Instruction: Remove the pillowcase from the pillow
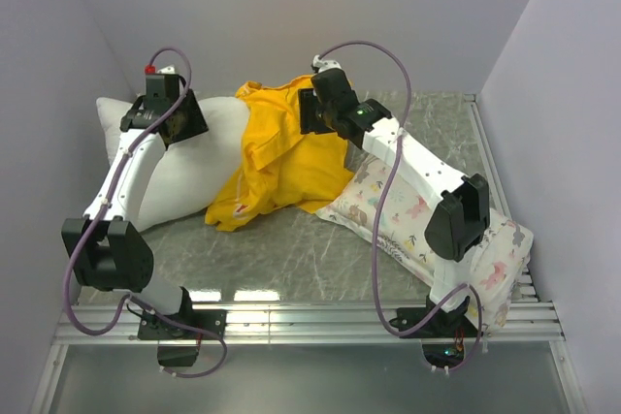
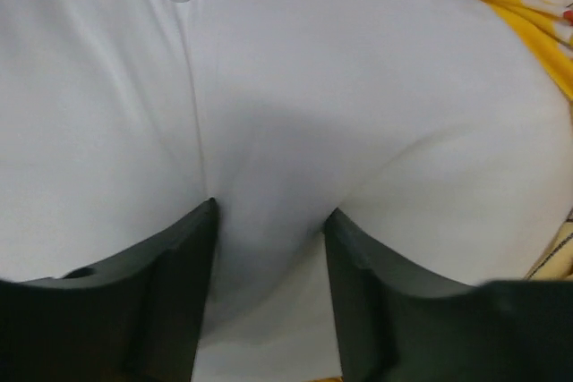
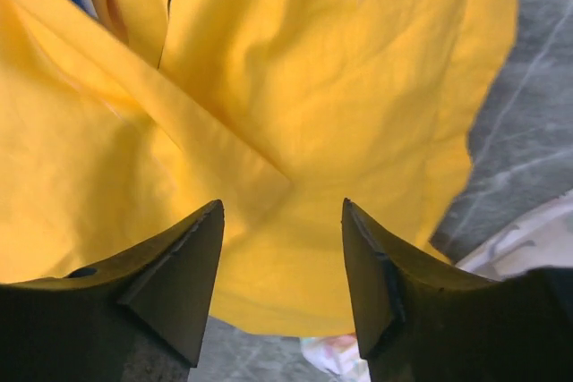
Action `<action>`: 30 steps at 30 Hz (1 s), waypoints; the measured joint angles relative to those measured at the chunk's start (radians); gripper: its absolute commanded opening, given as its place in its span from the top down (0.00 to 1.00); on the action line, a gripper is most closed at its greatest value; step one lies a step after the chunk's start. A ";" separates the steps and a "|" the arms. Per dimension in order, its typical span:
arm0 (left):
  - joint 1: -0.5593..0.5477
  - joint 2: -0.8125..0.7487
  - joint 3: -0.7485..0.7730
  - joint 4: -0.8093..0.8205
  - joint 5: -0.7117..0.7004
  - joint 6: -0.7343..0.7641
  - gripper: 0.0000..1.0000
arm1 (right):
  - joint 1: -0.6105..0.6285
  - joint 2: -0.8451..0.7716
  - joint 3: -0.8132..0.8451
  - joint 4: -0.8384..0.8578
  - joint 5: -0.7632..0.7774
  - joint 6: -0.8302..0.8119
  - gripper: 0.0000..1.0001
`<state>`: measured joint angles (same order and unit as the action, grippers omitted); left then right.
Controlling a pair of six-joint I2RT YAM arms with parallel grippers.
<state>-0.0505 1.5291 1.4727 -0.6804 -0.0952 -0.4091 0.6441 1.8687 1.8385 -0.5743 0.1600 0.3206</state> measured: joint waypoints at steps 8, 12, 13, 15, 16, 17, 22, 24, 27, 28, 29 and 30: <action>0.002 -0.040 -0.008 0.082 0.000 -0.031 0.27 | 0.024 -0.090 -0.061 0.013 0.044 -0.029 0.22; -0.002 -0.091 -0.008 0.093 -0.002 -0.042 0.25 | 0.061 -0.210 -0.155 0.061 0.071 -0.030 0.21; -0.006 -0.109 -0.008 0.093 -0.006 -0.045 0.24 | 0.079 -0.241 -0.193 0.081 0.083 -0.029 0.21; -0.016 -0.142 -0.003 0.091 -0.014 -0.048 0.24 | 0.124 -0.293 -0.276 0.126 0.094 -0.026 0.21; -0.021 -0.156 0.004 0.089 -0.020 -0.048 0.24 | 0.150 -0.306 -0.311 0.143 0.099 -0.024 0.21; -0.028 -0.170 0.008 0.090 -0.028 -0.049 0.24 | 0.172 -0.310 -0.341 0.164 0.105 -0.022 0.21; -0.066 -0.276 -0.063 0.101 -0.071 -0.088 0.24 | 0.247 -0.186 -0.393 0.222 0.106 -0.014 0.18; -0.083 -0.339 -0.162 0.126 -0.093 -0.121 0.24 | 0.253 -0.112 -0.391 0.236 0.109 -0.014 0.18; -0.094 -0.379 -0.303 0.153 -0.108 -0.172 0.23 | 0.261 -0.014 -0.370 0.245 0.117 -0.014 0.17; -0.094 -0.377 -0.349 0.166 -0.114 -0.188 0.22 | 0.261 0.010 -0.366 0.250 0.119 -0.014 0.17; -0.094 -0.370 -0.384 0.170 -0.116 -0.203 0.22 | 0.261 0.029 -0.364 0.253 0.124 -0.014 0.17; -0.094 -0.356 -0.418 0.173 -0.122 -0.219 0.22 | 0.262 0.043 -0.357 0.252 0.130 -0.013 0.17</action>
<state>-0.1448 1.1728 1.0542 -0.5072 -0.2169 -0.6277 0.9058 1.9121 1.4815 -0.3222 0.2897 0.3073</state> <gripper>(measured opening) 0.779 0.831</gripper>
